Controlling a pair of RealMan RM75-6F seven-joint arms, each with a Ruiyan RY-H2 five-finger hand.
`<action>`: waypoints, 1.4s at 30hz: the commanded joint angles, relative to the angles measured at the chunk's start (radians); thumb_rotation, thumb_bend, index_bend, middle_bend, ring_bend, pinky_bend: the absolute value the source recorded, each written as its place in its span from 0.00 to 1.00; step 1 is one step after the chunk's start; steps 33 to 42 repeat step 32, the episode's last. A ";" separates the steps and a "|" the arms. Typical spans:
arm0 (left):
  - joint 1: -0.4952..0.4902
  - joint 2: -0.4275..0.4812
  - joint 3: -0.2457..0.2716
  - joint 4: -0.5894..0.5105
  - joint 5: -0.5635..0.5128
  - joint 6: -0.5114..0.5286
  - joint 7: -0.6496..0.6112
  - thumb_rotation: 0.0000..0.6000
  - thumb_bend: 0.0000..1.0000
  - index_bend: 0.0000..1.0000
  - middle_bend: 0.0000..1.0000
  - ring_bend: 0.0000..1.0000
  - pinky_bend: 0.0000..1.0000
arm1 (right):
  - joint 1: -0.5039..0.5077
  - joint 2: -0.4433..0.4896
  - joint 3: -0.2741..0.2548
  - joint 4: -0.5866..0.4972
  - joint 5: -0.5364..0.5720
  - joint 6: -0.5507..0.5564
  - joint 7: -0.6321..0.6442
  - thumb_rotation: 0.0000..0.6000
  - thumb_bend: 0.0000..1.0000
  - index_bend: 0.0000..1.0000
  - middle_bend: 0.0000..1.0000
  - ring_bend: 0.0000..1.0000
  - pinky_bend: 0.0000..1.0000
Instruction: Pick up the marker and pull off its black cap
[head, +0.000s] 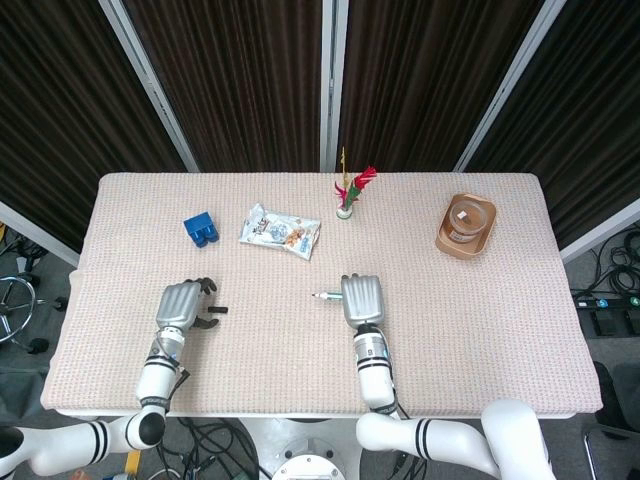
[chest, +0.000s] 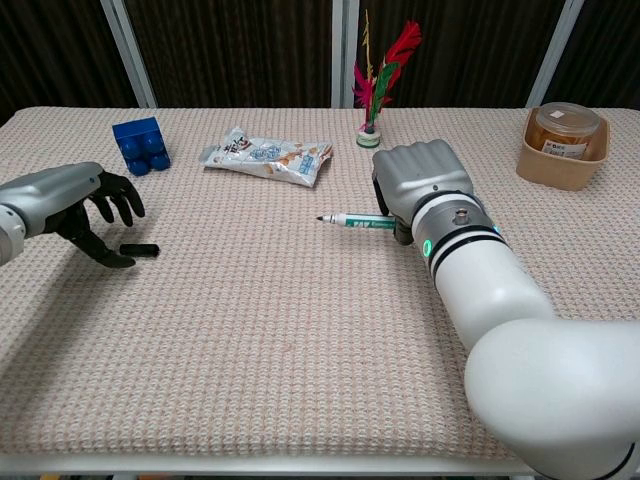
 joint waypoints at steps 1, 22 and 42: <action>0.010 0.010 -0.006 -0.007 0.026 0.025 -0.011 1.00 0.09 0.31 0.30 0.29 0.37 | -0.013 0.025 0.004 -0.042 -0.008 0.009 0.003 1.00 0.07 0.39 0.46 0.50 0.76; 0.411 0.266 0.283 -0.115 0.524 0.595 -0.108 1.00 0.06 0.23 0.18 0.13 0.14 | -0.513 0.721 -0.509 -0.568 -0.641 0.449 0.473 1.00 0.06 0.05 0.05 0.00 0.00; 0.545 0.201 0.320 0.087 0.562 0.610 -0.227 1.00 0.06 0.21 0.16 0.11 0.12 | -0.669 0.648 -0.471 -0.310 -0.570 0.387 0.794 1.00 0.07 0.00 0.00 0.00 0.00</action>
